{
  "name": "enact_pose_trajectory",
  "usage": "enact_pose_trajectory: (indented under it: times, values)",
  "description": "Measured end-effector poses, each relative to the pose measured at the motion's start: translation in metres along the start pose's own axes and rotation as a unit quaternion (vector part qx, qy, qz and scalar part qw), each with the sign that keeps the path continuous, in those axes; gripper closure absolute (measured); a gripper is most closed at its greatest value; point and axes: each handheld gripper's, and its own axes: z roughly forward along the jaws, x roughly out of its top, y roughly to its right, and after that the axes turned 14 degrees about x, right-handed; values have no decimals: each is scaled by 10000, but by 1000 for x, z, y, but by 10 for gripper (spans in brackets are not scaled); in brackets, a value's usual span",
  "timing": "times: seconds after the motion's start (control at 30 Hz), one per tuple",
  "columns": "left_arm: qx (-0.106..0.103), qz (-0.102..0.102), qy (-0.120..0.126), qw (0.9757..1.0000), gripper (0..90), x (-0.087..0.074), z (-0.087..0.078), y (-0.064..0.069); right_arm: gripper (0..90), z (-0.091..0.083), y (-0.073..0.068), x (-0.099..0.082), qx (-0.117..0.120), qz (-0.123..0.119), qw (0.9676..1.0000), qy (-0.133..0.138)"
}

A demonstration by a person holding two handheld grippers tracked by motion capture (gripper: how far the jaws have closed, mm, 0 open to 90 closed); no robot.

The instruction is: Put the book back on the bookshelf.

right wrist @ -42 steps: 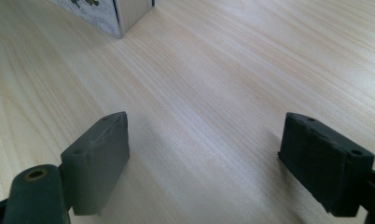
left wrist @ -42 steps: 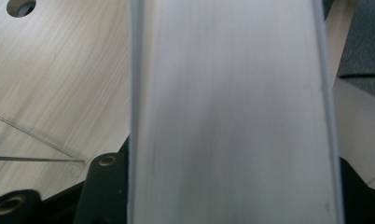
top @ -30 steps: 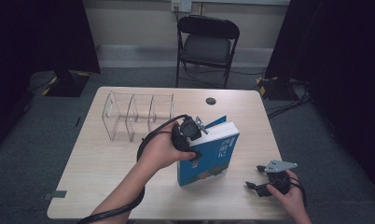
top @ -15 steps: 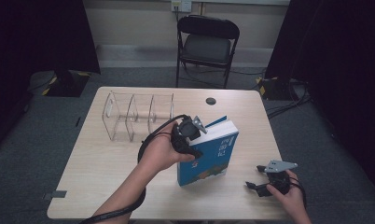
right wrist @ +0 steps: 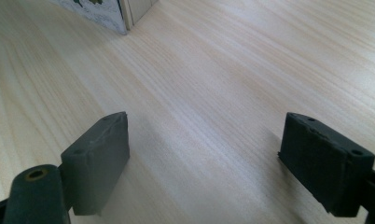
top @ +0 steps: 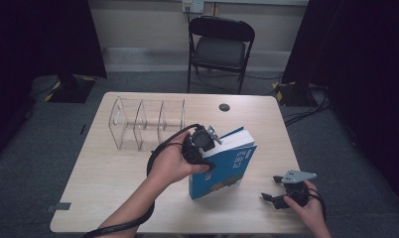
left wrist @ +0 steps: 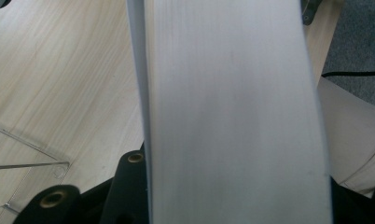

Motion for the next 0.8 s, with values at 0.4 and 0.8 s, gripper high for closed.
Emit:
enact_pose_trajectory:
  times: [0.4,0.8]
  values:
    - [-26,-60,-253,9997,620,5,-8,-2,151,0,0,0,7,-6,10000,-1]
    - [70,-408,-329,9986,621,-12,-22,-17,151,0,0,0,6,-6,10000,1]
